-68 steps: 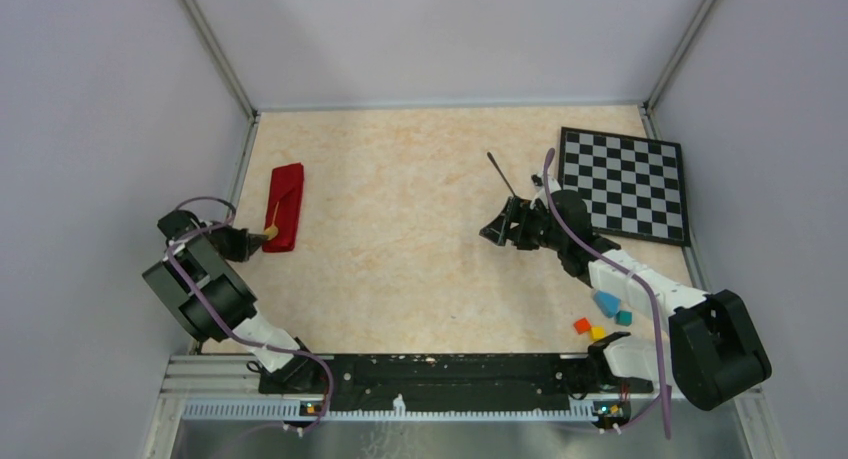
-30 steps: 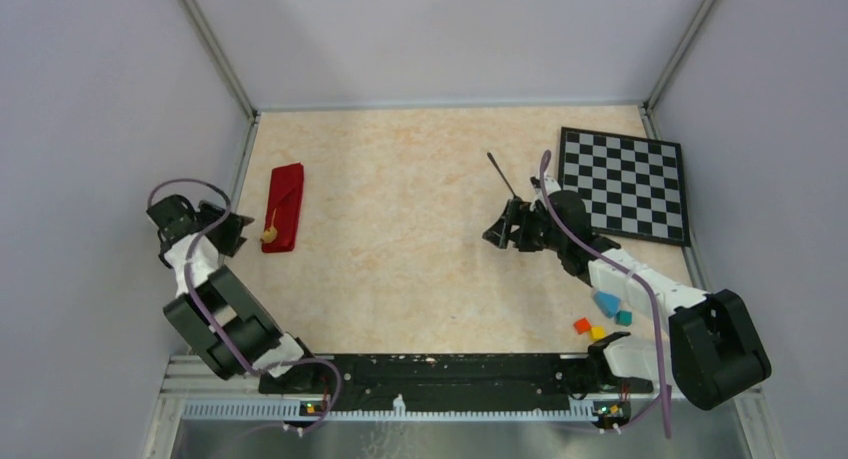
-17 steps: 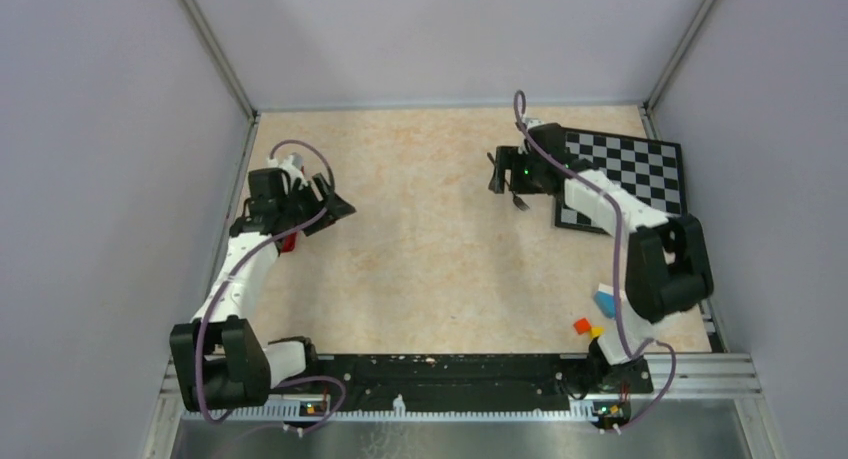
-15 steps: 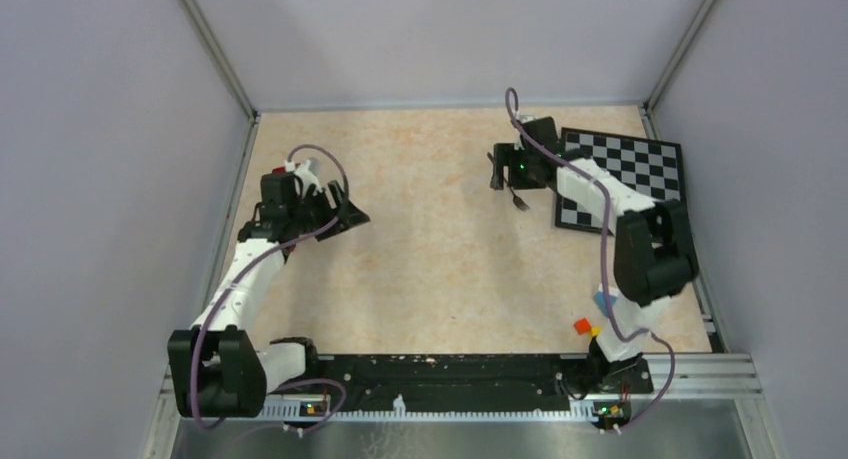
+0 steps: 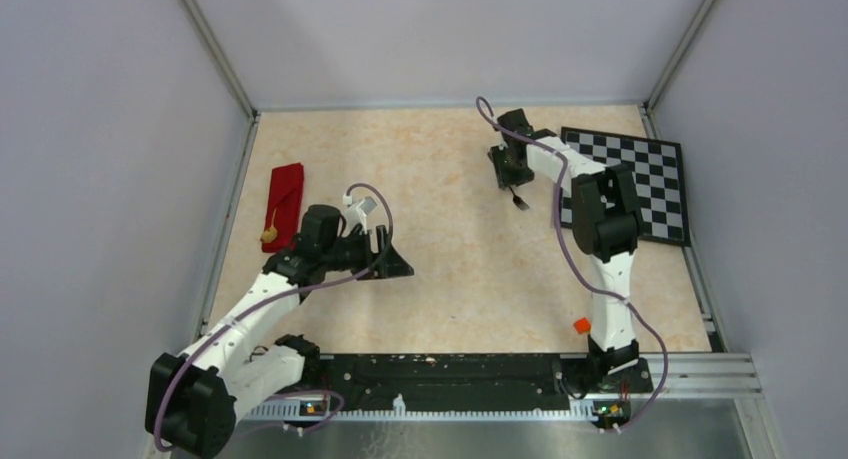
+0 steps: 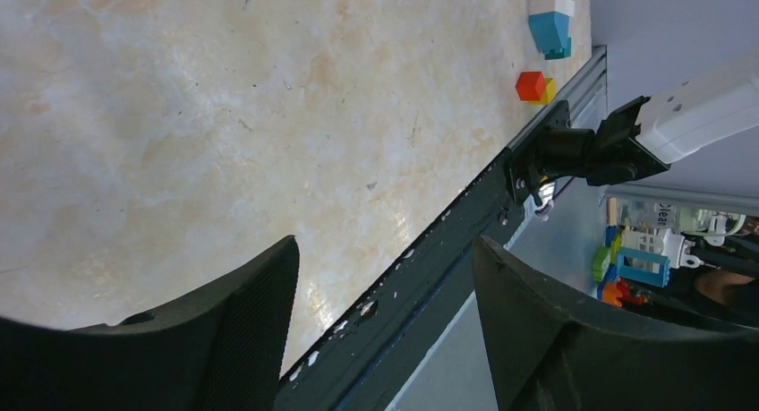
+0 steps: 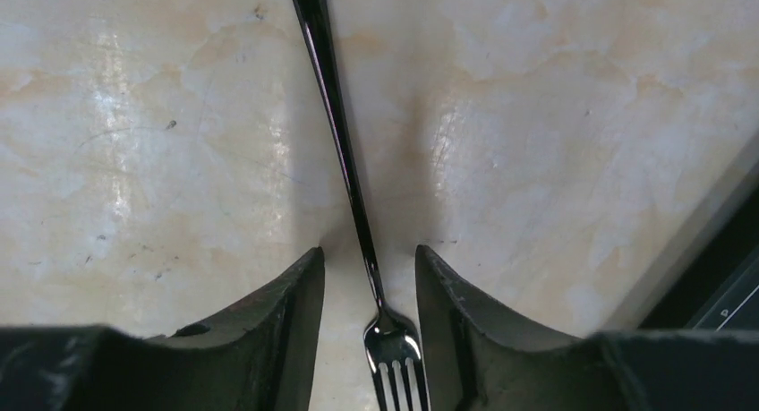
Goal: Fold the napkin into a case and place the utensils inside
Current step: Pick up the fork from the center of the board, then pass from the right arm to the left
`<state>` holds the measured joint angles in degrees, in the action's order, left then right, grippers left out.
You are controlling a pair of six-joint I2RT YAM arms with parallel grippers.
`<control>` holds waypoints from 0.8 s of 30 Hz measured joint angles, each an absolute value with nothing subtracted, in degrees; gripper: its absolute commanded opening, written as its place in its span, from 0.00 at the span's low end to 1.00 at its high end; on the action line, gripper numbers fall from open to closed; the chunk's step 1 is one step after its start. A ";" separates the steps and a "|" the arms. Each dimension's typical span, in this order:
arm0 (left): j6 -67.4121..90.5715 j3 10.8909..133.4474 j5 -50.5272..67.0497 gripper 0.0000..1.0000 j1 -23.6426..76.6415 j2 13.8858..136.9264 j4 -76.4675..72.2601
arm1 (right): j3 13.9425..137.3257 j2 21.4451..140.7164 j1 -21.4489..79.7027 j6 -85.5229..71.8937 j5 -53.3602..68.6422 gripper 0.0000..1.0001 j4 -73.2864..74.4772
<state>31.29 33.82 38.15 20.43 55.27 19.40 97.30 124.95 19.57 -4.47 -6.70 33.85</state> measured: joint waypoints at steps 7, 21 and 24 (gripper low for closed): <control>33.76 35.73 37.43 0.77 23.38 60.95 16.45 | 96.03 124.90 21.63 -7.99 -10.35 0.00 32.45; 55.92 33.15 33.36 0.73 27.18 77.10 -10.02 | 84.88 114.48 38.81 -49.56 -17.17 0.00 39.13; 56.27 35.62 33.39 0.68 28.56 83.31 -12.69 | 82.41 109.73 42.59 -55.75 -18.11 0.00 38.72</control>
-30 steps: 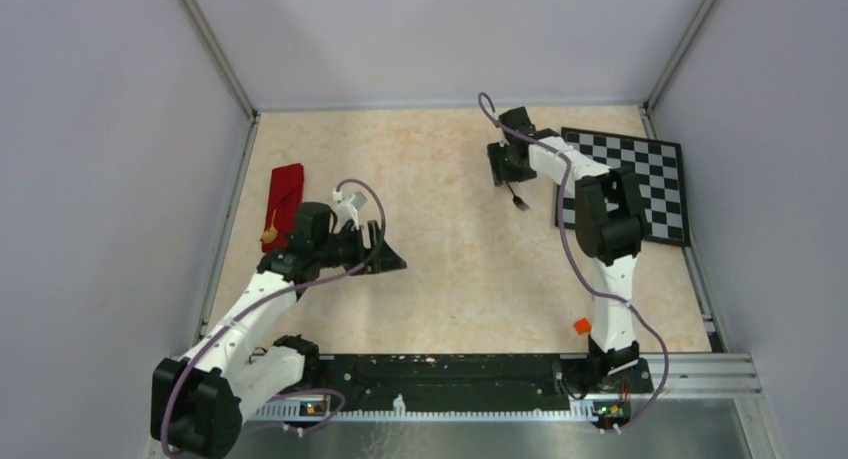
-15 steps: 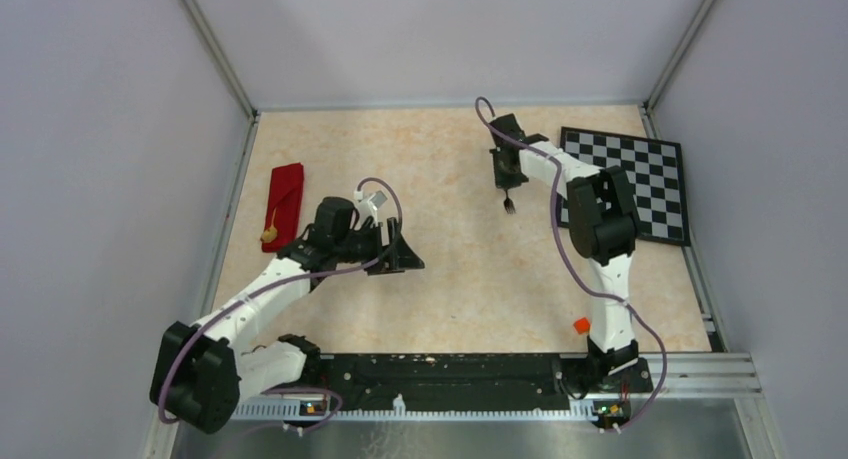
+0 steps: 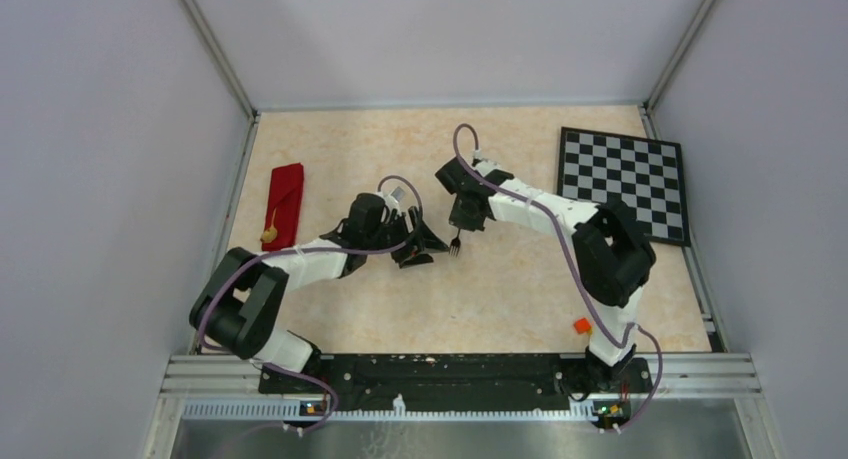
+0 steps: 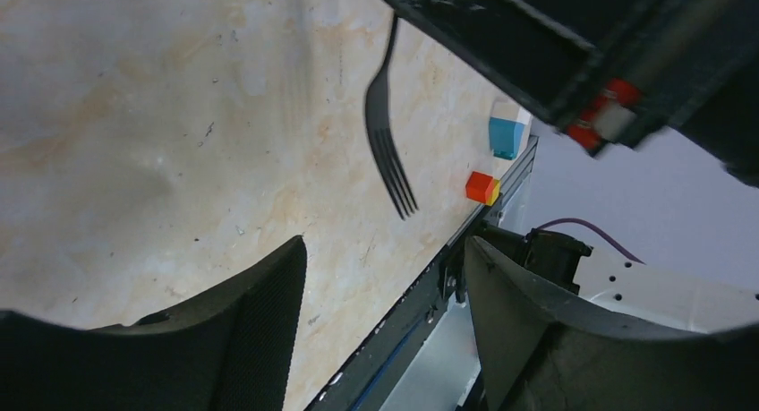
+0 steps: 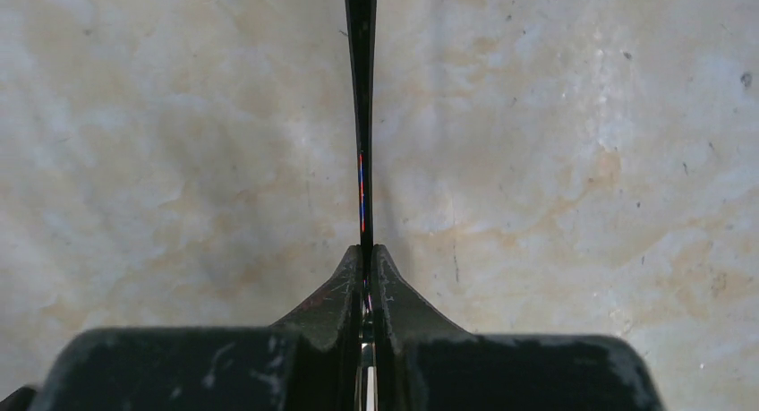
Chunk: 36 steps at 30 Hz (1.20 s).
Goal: Fold the napkin into a case and place the utensils inside
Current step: Pass from the right arm to the left
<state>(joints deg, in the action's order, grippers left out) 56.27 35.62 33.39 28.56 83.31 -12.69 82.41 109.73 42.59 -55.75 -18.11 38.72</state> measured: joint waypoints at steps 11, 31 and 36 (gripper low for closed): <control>60.10 36.18 31.40 0.67 33.82 88.18 -20.99 | 75.33 99.35 42.70 -64.29 -21.96 0.00 35.27; 66.37 37.74 25.52 0.17 37.10 90.56 -23.73 | 71.55 95.79 44.49 -67.18 -25.39 0.00 33.45; 66.19 37.76 23.83 0.00 37.19 90.48 -22.92 | 71.55 95.72 45.15 -67.37 -26.30 0.00 33.39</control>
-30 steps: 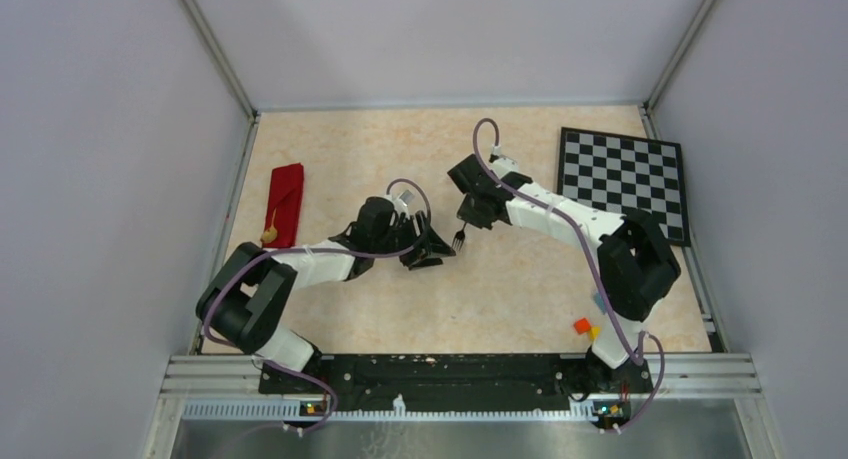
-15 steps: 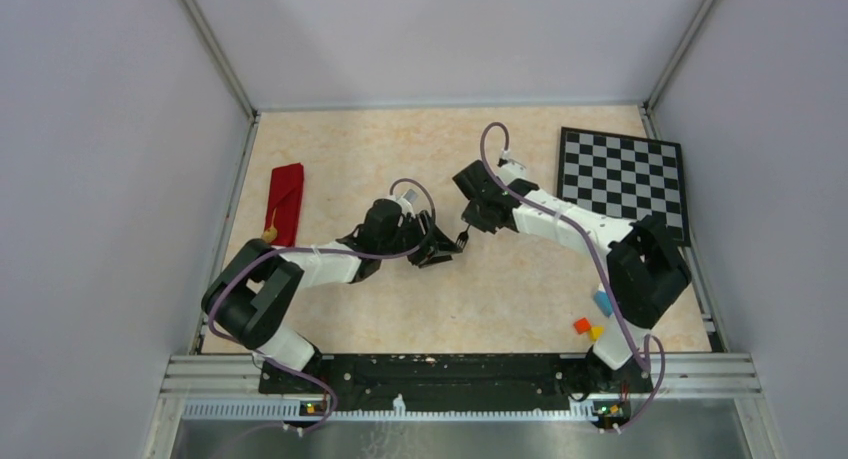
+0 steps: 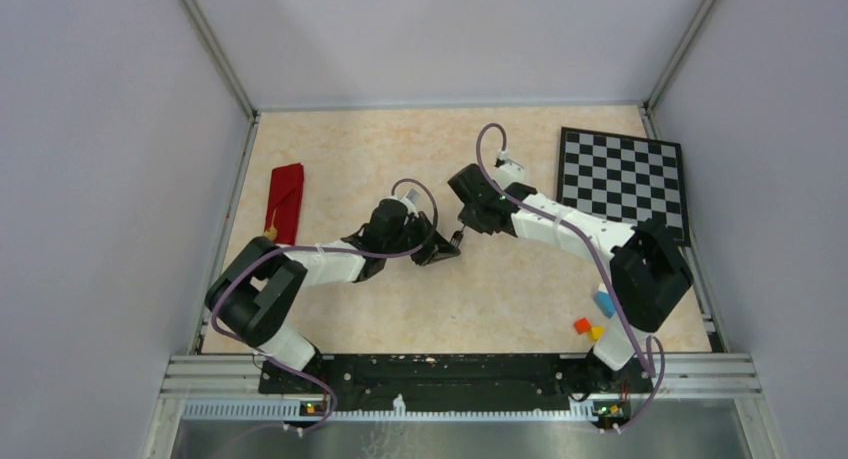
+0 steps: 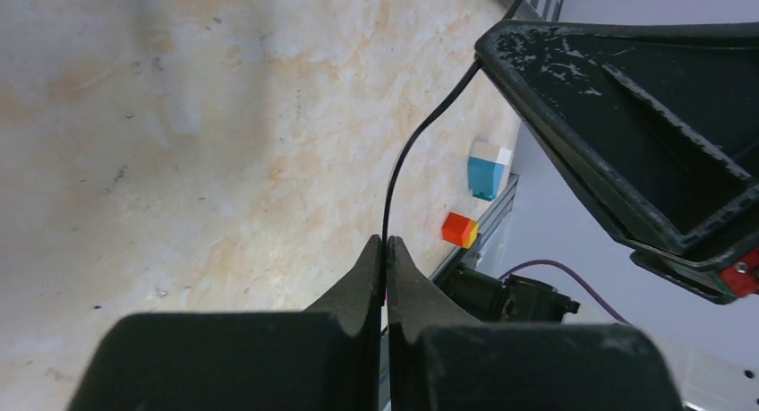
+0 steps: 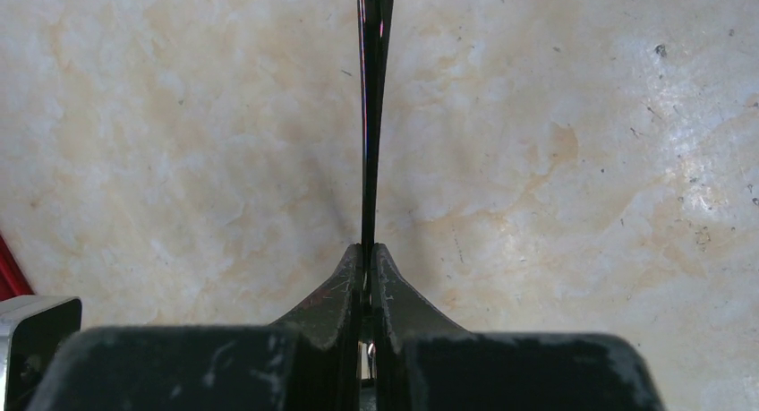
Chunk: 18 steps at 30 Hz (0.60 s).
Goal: Fold the napkin into a case and place the utensils inside
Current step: Pass from the right arm to the left, then insert the fork into the folded napkin.
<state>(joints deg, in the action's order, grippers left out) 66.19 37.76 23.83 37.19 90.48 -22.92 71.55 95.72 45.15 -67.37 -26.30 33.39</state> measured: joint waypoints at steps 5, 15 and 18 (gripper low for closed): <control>64.71 38.48 22.98 0.00 36.80 88.64 -17.78 | 69.60 94.56 45.67 -64.95 -25.65 0.52 30.87; 56.45 40.14 30.26 0.00 15.09 73.10 10.76 | 63.61 79.42 45.69 -38.57 -13.82 0.78 18.52; 50.17 40.49 31.77 0.00 1.19 64.93 21.21 | 61.12 74.32 45.67 -32.99 -11.84 0.77 14.83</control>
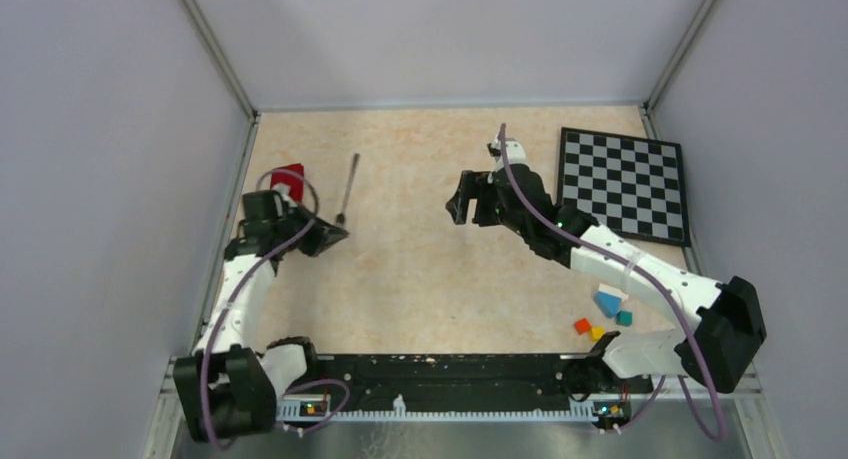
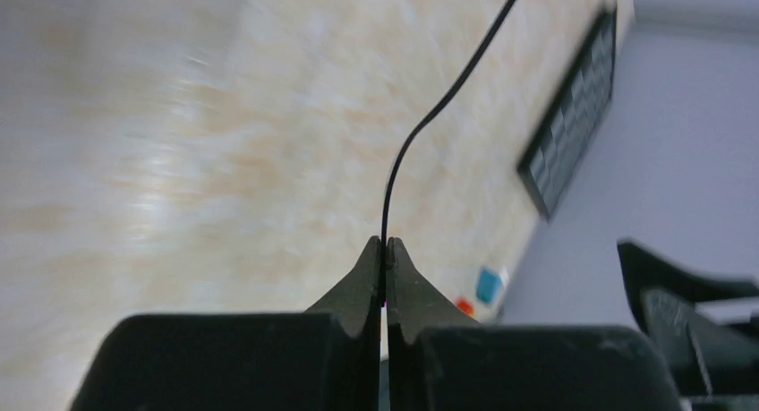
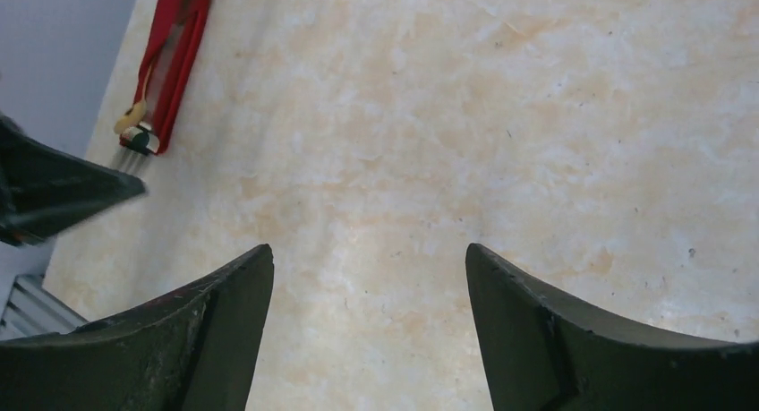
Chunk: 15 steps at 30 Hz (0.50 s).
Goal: Fold the napkin into a case and place the utensils inside
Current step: Insert the fork into the folded napkin.
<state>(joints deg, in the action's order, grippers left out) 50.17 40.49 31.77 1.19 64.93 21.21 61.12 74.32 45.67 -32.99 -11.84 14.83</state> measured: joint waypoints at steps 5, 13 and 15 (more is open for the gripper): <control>40.14 44.60 29.82 0.00 -18.02 56.42 37.54 | 53.52 72.64 44.97 -29.28 -8.82 0.74 10.74; 29.61 44.93 29.98 0.00 -34.65 60.12 43.72 | 46.65 73.56 43.09 -28.67 -2.55 0.73 8.58; 28.03 44.18 30.46 0.00 -36.91 62.76 43.64 | 46.33 73.36 43.07 -28.67 -1.91 0.74 8.10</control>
<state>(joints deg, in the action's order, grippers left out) 28.03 44.18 30.46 -36.91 62.76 43.64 46.33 73.36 43.07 -28.67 -1.91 8.10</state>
